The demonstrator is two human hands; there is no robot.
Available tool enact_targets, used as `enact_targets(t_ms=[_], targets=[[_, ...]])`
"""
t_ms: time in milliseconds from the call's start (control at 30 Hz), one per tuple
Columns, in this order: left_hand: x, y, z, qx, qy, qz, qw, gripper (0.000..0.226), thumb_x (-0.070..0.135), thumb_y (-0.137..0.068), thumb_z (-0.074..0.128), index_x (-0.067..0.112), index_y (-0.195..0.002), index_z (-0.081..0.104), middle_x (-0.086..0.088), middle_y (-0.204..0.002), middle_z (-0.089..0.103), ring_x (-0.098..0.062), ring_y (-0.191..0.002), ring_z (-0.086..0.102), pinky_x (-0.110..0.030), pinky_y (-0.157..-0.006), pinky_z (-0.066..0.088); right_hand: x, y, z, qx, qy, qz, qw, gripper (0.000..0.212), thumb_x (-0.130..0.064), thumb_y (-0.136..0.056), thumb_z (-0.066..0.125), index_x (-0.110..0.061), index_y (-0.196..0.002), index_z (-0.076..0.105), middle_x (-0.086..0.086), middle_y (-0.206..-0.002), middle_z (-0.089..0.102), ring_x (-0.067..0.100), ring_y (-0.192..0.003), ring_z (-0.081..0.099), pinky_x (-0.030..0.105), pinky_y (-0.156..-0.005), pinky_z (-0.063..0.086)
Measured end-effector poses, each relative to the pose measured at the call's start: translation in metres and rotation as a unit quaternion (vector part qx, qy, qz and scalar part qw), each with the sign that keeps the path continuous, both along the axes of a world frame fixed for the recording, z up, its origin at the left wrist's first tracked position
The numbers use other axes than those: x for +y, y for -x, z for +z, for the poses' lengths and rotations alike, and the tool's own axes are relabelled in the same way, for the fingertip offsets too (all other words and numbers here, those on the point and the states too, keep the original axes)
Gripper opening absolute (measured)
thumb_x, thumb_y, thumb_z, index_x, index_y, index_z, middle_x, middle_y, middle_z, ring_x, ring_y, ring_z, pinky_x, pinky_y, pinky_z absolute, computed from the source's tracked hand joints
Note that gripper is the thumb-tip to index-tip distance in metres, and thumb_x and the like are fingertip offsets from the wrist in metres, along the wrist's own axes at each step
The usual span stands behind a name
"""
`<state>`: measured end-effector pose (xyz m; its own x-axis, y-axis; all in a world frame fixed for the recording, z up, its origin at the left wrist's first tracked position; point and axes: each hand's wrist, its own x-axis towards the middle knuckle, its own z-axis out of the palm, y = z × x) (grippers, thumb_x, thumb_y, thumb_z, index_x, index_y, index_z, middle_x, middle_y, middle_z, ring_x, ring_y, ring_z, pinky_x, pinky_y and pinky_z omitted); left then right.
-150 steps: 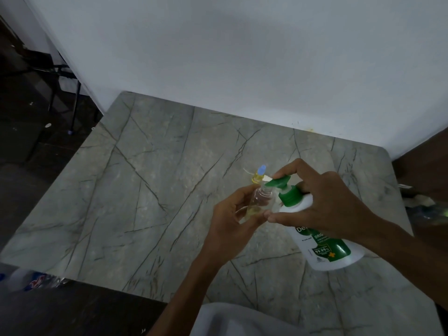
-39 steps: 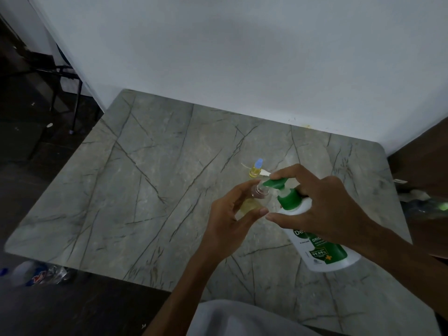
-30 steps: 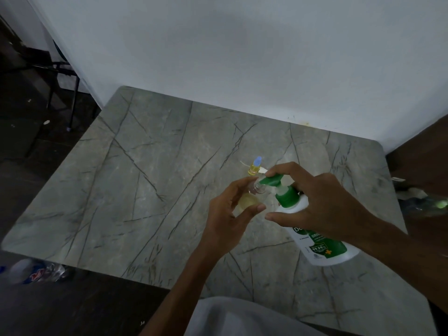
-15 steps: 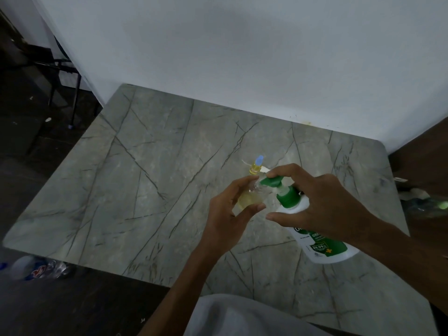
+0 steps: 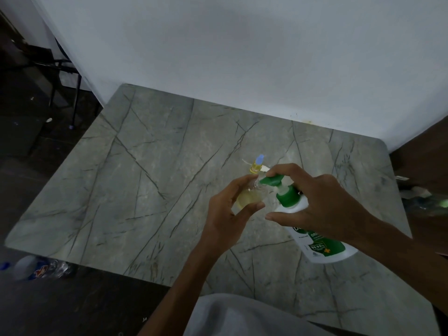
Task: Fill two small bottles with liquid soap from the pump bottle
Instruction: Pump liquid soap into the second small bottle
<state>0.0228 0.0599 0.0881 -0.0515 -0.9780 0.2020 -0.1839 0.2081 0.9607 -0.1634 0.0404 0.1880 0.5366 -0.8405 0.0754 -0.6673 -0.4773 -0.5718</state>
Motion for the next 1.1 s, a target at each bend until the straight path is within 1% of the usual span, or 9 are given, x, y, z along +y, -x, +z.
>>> enact_targets(t_ms=[100, 233, 333, 467, 633, 733, 833, 967, 1100], targets=[[0.0, 0.0, -0.001, -0.006, 0.001, 0.0, 1.0, 0.053, 0.029, -0.082, 0.074, 0.022, -0.131, 0.056, 0.013, -0.119, 0.066, -0.007, -0.108, 0.066, -0.027, -0.091, 0.056, 0.001, 0.0, -0.001, -0.002, 0.012, -0.005, 1.0, 0.059, -0.055, -0.07, 0.072, -0.041, -0.118, 0.041, -0.021, -0.066, 0.059, -0.003, -0.063, 0.063, 0.006, -0.055, 0.048], [0.002, 0.001, -0.002, -0.029, 0.008, -0.006, 1.0, 0.053, 0.022, -0.082, 0.077, 0.026, -0.13, 0.055, 0.015, -0.116, 0.066, 0.001, -0.103, 0.065, -0.016, -0.086, 0.053, 0.001, 0.001, -0.001, -0.014, 0.017, -0.011, 1.0, 0.051, -0.052, -0.07, 0.074, -0.035, -0.109, 0.047, -0.024, -0.067, 0.058, -0.004, -0.061, 0.063, 0.006, -0.052, 0.047], [0.004, 0.002, -0.006, -0.021, 0.005, -0.01, 1.0, 0.052, 0.026, -0.083, 0.075, 0.022, -0.131, 0.056, 0.008, -0.118, 0.068, -0.004, -0.105, 0.066, -0.024, -0.088, 0.056, 0.0, 0.001, 0.0, 0.005, 0.006, -0.007, 1.0, 0.054, -0.053, -0.069, 0.076, -0.036, -0.11, 0.045, -0.021, -0.068, 0.06, 0.001, -0.058, 0.063, 0.009, -0.053, 0.049], [0.005, 0.001, -0.009, 0.003, -0.016, -0.005, 1.0, 0.05, 0.021, -0.083, 0.077, 0.025, -0.129, 0.055, 0.011, -0.118, 0.068, -0.008, -0.105, 0.068, -0.022, -0.089, 0.055, 0.002, 0.0, -0.001, 0.027, -0.003, 0.002, 1.0, 0.063, -0.054, -0.069, 0.075, -0.043, -0.12, 0.039, -0.026, -0.073, 0.056, -0.006, -0.069, 0.062, 0.004, -0.06, 0.047], [0.009, 0.001, -0.012, 0.003, -0.014, -0.005, 1.0, 0.053, 0.037, -0.082, 0.071, 0.02, -0.131, 0.057, 0.006, -0.121, 0.068, -0.013, -0.108, 0.067, -0.033, -0.091, 0.057, 0.005, 0.0, -0.002, 0.008, 0.002, 0.004, 1.0, 0.057, -0.054, -0.07, 0.073, -0.04, -0.116, 0.044, -0.024, -0.066, 0.056, -0.006, -0.063, 0.062, 0.003, -0.053, 0.043], [0.01, 0.002, -0.01, -0.018, -0.005, -0.008, 1.0, 0.052, 0.036, -0.083, 0.073, 0.024, -0.131, 0.056, 0.01, -0.12, 0.067, -0.006, -0.106, 0.066, -0.023, -0.087, 0.056, 0.005, 0.0, -0.003, -0.003, 0.012, 0.002, 1.0, 0.051, -0.052, -0.07, 0.074, -0.037, -0.11, 0.047, -0.026, -0.063, 0.052, -0.008, -0.061, 0.06, 0.001, -0.05, 0.04], [0.008, 0.002, -0.011, -0.033, -0.001, -0.008, 0.999, 0.051, 0.027, -0.084, 0.076, 0.027, -0.131, 0.055, 0.012, -0.118, 0.067, -0.002, -0.103, 0.065, -0.016, -0.085, 0.053, 0.002, 0.002, -0.003, 0.011, -0.001, 0.004, 1.0, 0.052, -0.056, -0.07, 0.074, -0.039, -0.11, 0.045, -0.017, -0.065, 0.06, -0.002, -0.057, 0.061, 0.007, -0.05, 0.046], [0.008, 0.0, -0.012, -0.012, -0.011, -0.004, 1.0, 0.051, 0.038, -0.084, 0.071, 0.027, -0.131, 0.055, 0.008, -0.12, 0.068, -0.01, -0.106, 0.067, -0.028, -0.089, 0.057, 0.002, 0.003, -0.005, 0.035, -0.006, 0.011, 0.999, 0.062, -0.057, -0.07, 0.073, -0.044, -0.12, 0.039, -0.024, -0.069, 0.056, -0.004, -0.066, 0.062, 0.005, -0.054, 0.045], [0.009, 0.001, -0.011, -0.013, -0.01, 0.001, 1.0, 0.052, 0.04, -0.083, 0.07, 0.028, -0.131, 0.055, 0.008, -0.122, 0.068, -0.009, -0.109, 0.066, -0.032, -0.091, 0.057, 0.004, 0.003, -0.007, 0.012, 0.008, 0.009, 1.0, 0.057, -0.054, -0.071, 0.074, -0.04, -0.117, 0.044, -0.027, -0.07, 0.054, -0.007, -0.067, 0.062, 0.002, -0.055, 0.043]])
